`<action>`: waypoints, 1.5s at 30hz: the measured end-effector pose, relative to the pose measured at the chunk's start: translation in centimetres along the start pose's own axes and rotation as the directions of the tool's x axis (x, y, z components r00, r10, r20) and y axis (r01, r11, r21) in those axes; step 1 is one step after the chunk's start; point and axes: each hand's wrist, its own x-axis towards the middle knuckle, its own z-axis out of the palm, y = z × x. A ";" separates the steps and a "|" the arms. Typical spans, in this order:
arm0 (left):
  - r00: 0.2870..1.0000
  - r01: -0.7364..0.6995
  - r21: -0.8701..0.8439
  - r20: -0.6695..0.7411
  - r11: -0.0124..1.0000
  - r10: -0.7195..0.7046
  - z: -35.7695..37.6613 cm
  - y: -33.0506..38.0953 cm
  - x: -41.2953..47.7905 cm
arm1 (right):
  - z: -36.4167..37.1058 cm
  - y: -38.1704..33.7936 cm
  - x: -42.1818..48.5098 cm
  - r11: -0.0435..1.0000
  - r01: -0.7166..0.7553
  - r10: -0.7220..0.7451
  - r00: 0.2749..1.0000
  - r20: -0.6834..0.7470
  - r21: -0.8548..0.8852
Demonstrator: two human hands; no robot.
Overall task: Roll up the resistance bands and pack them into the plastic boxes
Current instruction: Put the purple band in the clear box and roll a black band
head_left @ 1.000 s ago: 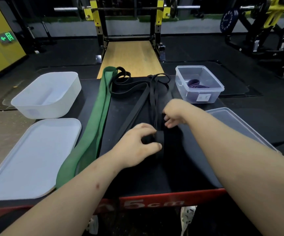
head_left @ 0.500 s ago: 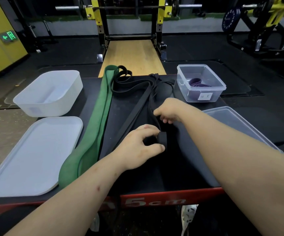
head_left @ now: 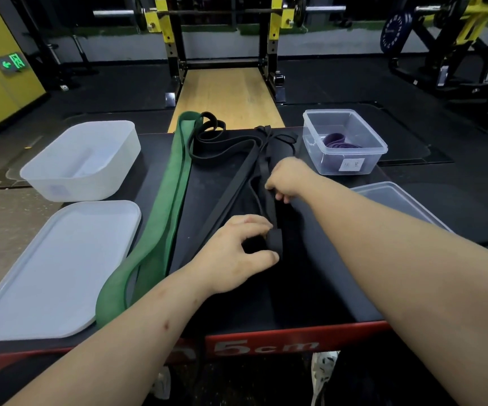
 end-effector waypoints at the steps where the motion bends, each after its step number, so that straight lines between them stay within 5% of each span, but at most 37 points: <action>1: 1.000 0.000 0.037 0.025 0.999 -0.001 0.1 0.0 -0.2 | 0.4 0.2 0.0 0.999 -0.039 0.039 0.999 0.035 -0.008; 6: 0.991 0.010 0.167 0.130 0.986 -0.032 0.7 -0.1 -1.3 | 1.0 1.3 -1.7 0.988 -0.037 0.046 0.997 -0.060 0.147; 10: 0.992 -0.030 0.181 0.127 0.983 0.007 0.6 0.0 -2.3 | 1.3 2.1 -4.5 0.989 -0.015 0.005 0.997 0.074 0.147; 14: 0.983 -0.124 0.181 0.155 0.976 0.096 1.1 -0.2 -2.8 | 2.3 2.2 -6.6 0.999 0.001 -0.008 0.991 0.136 0.052; 25: 0.980 -0.192 0.252 0.108 0.949 0.169 1.5 -0.5 -3.1 | 4.1 1.1 -7.9 0.992 0.032 -0.037 0.999 -0.041 -0.121; 30: 0.977 -0.197 0.229 0.124 0.953 0.172 1.3 -0.6 -3.0 | 3.9 0.4 -7.4 0.989 0.017 -0.018 1.000 -0.002 -0.144; 36: 0.979 -0.186 0.219 0.125 0.958 0.162 1.3 -0.7 -3.0 | 4.0 1.7 -5.8 0.952 0.008 0.016 0.997 -0.076 0.306; 39: 0.980 -0.183 0.214 0.123 0.960 0.159 1.3 -0.7 -3.0 | 3.6 2.4 -4.6 0.796 -0.006 0.051 0.997 -0.057 0.606; 45: 0.981 -0.174 0.182 0.118 0.968 0.154 1.4 -0.8 -3.0 | -0.2 1.9 -2.1 0.499 0.150 -0.041 0.988 -0.150 0.853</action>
